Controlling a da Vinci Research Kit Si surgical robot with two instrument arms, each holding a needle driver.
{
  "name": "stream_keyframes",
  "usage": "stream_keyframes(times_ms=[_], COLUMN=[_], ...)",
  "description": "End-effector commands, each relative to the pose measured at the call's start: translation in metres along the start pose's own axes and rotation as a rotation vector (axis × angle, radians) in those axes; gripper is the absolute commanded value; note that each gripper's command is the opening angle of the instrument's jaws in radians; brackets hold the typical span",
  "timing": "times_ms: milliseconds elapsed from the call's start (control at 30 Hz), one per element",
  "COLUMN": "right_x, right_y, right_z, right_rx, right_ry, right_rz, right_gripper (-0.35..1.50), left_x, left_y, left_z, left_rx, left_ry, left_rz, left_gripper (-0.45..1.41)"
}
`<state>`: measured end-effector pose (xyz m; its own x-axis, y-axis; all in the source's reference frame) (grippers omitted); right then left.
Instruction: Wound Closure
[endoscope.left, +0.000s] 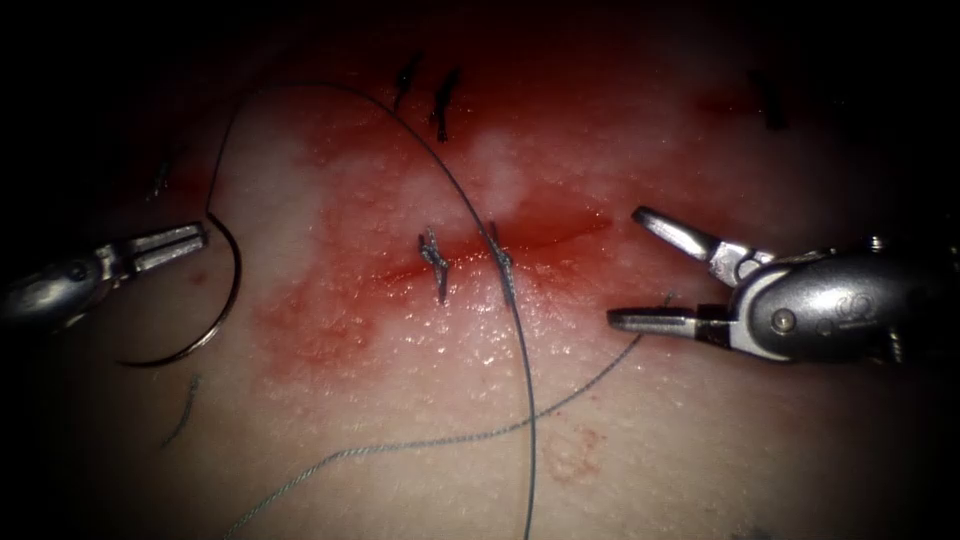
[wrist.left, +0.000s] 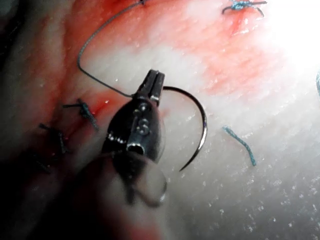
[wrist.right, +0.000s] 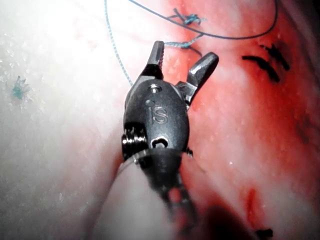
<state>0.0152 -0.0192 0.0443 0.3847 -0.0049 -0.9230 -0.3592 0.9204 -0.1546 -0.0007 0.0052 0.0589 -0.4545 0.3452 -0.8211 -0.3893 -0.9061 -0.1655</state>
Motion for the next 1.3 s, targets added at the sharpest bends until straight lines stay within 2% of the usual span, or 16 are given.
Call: stream_keyframes(times_ms=[33, 267, 333, 367, 400, 467, 533, 600, 933, 967, 1000, 1033, 1100, 1133, 1200, 1300], right_x=[-0.0002, -0.0002, -0.0002, -0.0001, -0.0001, 0.0000, 0.0001, 0.0003, 0.0004, 0.0004, 0.0005, 0.0005, 0.0005, 0.0005, 0.0005, 0.0005], right_y=[-0.0006, -0.0007, -0.0008, -0.0008, -0.0008, -0.0010, -0.0010, -0.0011, -0.0013, -0.0013, -0.0013, -0.0013, -0.0013, -0.0013, -0.0014, -0.0014], right_z=[0.0006, 0.0006, 0.0005, 0.0005, 0.0005, 0.0005, 0.0005, 0.0005, 0.0004, 0.0004, 0.0004, 0.0004, 0.0005, 0.0005, 0.0006, 0.0006], right_rx=[0.002, 0.002, 0.002, 0.002, 0.002, 0.001, 0.001, 0.000, 0.002, 0.002, 0.002, 0.002, 0.001, 0.001, 0.002, 0.004], right_ry=[0.002, 0.003, 0.002, 0.002, 0.002, 0.002, 0.002, 0.001, -0.002, -0.002, -0.002, -0.002, -0.002, -0.003, -0.005, -0.007], right_rz=[0.000, 0.000, 0.000, 0.000, 0.000, 0.000, 0.000, 0.001, 0.001, 0.001, 0.001, 0.001, 0.001, 0.001, 0.000, -0.001], right_gripper=[1.45, 1.43, 1.43, 1.43, 1.43, 1.41, 1.41, 1.41, 1.41, 1.41, 1.41, 1.41, 1.41, 1.41, 1.41, 1.41], left_x=[-0.0006, -0.0033, -0.0040, -0.0048, -0.0050, -0.0060, -0.0062, -0.0070, -0.0065, -0.0063, -0.0060, -0.0058, -0.0053, -0.0043, -0.0020, 0.0011], left_y=[-0.0001, 0.0005, 0.0007, 0.0008, 0.0009, 0.0010, 0.0011, 0.0012, 0.0014, 0.0013, 0.0013, 0.0014, 0.0016, 0.0021, 0.0033, 0.0042], left_z=[0.0007, 0.0004, 0.0004, 0.0005, 0.0004, 0.0003, 0.0002, -0.0004, -0.0054, -0.0056, -0.0056, -0.0056, -0.0056, -0.0054, -0.0050, -0.0046], left_rx=[0.001, -0.037, -0.059, -0.069, -0.073, -0.062, -0.056, -0.050, -0.038, -0.031, -0.019, -0.002, -0.015, -0.045, -0.086, -0.075], left_ry=[-0.007, -0.080, -0.117, -0.160, -0.178, -0.236, -0.256, -0.329, -0.364, -0.367, -0.352, -0.329, -0.279, -0.217, -0.161, -0.147], left_rz=[-0.014, -0.056, -0.077, -0.087, -0.093, -0.089, -0.085, -0.074, -0.099, -0.105, -0.113, -0.121, -0.137, -0.163, -0.197, -0.204], left_gripper=[-0.45, -0.45, 0.05, 0.63, 0.90, 1.20, 1.23, 1.30, 1.25, 1.18, 0.85, 0.69, 0.61, 0.41, 0.22, 0.12])
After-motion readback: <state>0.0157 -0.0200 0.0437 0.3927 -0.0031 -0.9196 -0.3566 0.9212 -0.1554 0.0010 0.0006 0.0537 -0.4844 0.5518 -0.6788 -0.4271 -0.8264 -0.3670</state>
